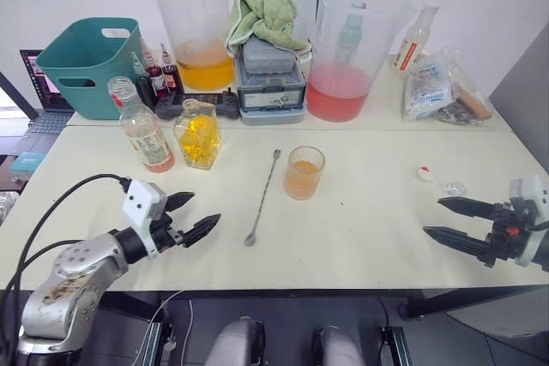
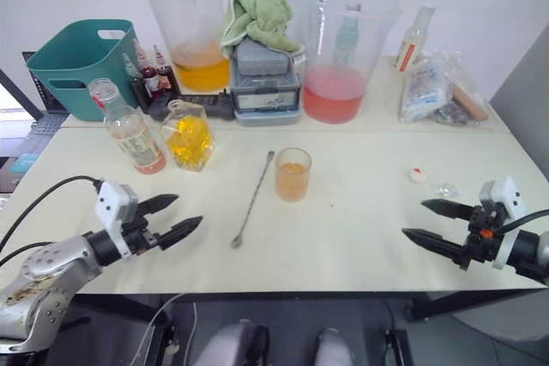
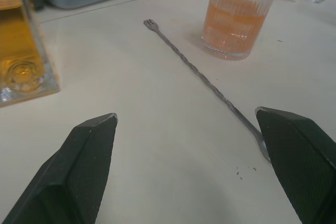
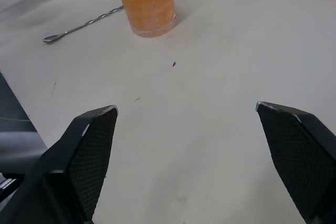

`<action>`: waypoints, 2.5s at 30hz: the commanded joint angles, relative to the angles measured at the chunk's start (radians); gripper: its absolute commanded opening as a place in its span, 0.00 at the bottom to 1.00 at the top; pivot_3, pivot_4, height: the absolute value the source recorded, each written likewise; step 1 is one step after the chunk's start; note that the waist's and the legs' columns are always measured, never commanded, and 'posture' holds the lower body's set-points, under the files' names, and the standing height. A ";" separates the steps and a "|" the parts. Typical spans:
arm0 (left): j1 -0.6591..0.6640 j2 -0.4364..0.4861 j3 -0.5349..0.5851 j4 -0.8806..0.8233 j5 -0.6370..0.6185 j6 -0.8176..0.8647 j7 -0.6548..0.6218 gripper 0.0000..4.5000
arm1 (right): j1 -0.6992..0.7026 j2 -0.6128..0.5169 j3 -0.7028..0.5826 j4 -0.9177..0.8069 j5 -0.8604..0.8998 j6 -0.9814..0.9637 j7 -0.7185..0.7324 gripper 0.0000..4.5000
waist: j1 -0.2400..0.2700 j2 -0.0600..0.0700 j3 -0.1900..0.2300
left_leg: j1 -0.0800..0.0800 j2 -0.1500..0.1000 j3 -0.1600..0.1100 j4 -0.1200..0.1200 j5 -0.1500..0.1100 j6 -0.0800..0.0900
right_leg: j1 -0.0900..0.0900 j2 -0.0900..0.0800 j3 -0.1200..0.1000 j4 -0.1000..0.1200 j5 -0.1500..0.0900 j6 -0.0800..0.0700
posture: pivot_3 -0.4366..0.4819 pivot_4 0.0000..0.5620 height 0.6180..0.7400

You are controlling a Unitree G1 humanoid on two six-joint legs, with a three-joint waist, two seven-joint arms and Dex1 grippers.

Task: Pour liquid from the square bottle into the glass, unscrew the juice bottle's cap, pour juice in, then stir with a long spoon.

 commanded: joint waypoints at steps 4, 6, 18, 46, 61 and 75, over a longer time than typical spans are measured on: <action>-0.103 -0.110 -0.141 -0.056 0.073 0.085 0.184 0.99 | 0.007 0.022 -0.044 -0.151 0.078 0.045 -0.070 1.00 | 0.002 0.000 0.000 | 0.000 0.000 0.000 0.001 0.001 -0.001 | 0.001 0.000 0.001 0.001 0.001 0.001 | 0.48 0.27 1.00; -0.130 -0.148 -0.195 -0.041 0.099 0.114 0.222 0.99 | 0.001 0.036 -0.052 -0.164 0.112 0.057 -0.080 1.00 | 0.003 0.000 0.000 | 0.000 0.000 0.000 0.001 0.001 -0.001 | 0.002 0.001 0.001 0.001 0.001 0.001 | 0.48 0.27 1.00; -0.252 -0.244 -0.372 0.044 0.270 0.286 0.370 0.99 | -0.083 -0.008 -0.010 -0.281 0.229 0.112 -0.084 1.00 | 0.003 0.000 0.000 | 0.001 -0.001 -0.001 0.001 -0.001 0.003 | 0.008 0.002 0.000 -0.001 0.001 0.001 | 0.48 0.27 1.00; -0.178 -0.065 -0.223 0.002 0.294 0.197 0.230 0.01 | -0.253 -0.024 0.188 -0.244 0.206 0.125 -0.069 1.00 | -0.005 0.000 -0.001 | 0.002 0.000 -0.003 0.001 -0.001 0.003 | 0.009 0.001 -0.001 -0.002 0.000 0.001 | 0.48 0.27 1.00; -0.261 -0.316 -0.228 -0.086 0.188 0.452 0.393 0.78 | -0.268 0.002 0.226 -0.234 0.182 0.104 -0.065 1.00 | 0.004 0.000 0.000 | 0.002 -0.001 -0.003 0.001 0.000 0.000 | 0.010 0.000 -0.002 -0.002 0.001 0.002 | 0.48 0.27 1.00; -0.237 -0.367 -0.453 0.008 0.376 0.515 0.576 0.74 | -0.233 -0.029 0.186 -0.245 0.193 0.124 -0.064 1.00 | 0.007 0.000 -0.001 | 0.003 -0.001 -0.004 0.002 -0.002 0.004 | 0.012 0.001 -0.001 -0.002 0.001 0.002 | 0.48 0.27 1.00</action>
